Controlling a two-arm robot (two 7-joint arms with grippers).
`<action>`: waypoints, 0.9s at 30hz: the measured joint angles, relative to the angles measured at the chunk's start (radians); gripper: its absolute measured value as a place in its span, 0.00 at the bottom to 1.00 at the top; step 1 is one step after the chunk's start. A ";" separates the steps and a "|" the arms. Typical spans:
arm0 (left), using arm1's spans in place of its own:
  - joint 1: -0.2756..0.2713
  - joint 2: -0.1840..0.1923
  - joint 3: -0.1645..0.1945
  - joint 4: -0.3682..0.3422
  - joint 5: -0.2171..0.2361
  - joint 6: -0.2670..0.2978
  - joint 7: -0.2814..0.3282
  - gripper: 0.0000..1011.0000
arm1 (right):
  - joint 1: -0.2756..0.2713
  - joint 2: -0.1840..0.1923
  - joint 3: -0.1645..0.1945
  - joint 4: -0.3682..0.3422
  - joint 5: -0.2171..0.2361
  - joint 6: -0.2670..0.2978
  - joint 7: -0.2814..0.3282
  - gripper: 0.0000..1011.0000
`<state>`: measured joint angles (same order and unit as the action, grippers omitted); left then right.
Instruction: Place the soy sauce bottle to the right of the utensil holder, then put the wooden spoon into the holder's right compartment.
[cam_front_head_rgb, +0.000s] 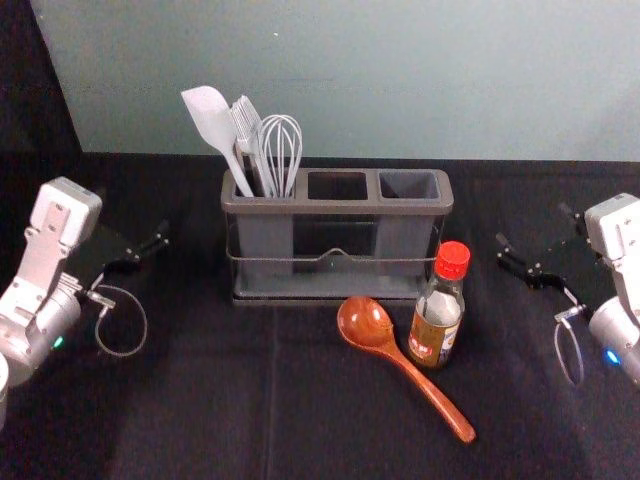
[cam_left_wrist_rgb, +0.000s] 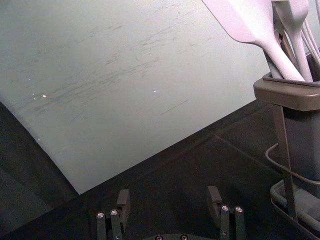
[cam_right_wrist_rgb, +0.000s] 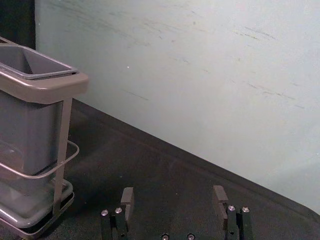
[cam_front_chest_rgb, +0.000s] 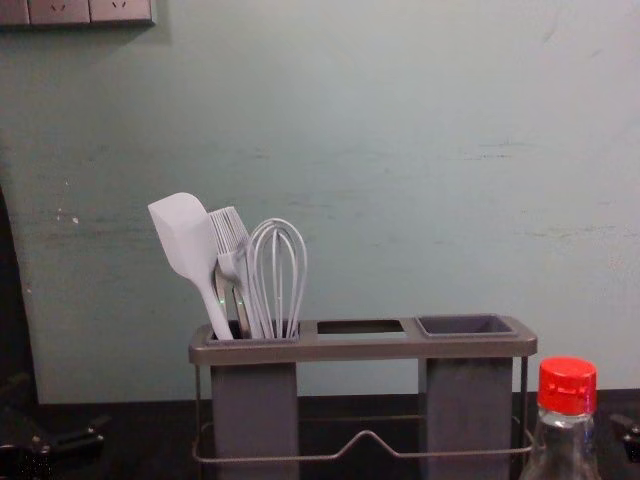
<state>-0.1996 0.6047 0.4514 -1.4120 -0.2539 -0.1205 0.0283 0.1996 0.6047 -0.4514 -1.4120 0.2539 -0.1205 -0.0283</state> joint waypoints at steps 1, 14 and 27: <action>0.000 0.000 0.000 0.000 0.000 0.000 0.000 0.99 | 0.000 0.000 0.000 0.000 0.000 0.000 0.000 0.99; 0.000 0.000 0.000 0.000 0.000 0.000 0.000 0.99 | 0.000 0.000 0.000 0.000 0.000 0.000 0.000 0.99; 0.000 0.000 0.000 0.000 0.000 0.000 0.000 0.99 | 0.000 0.000 0.000 0.000 0.000 0.000 0.000 0.99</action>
<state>-0.1995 0.6047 0.4513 -1.4120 -0.2539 -0.1205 0.0283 0.1996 0.6047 -0.4514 -1.4120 0.2539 -0.1205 -0.0283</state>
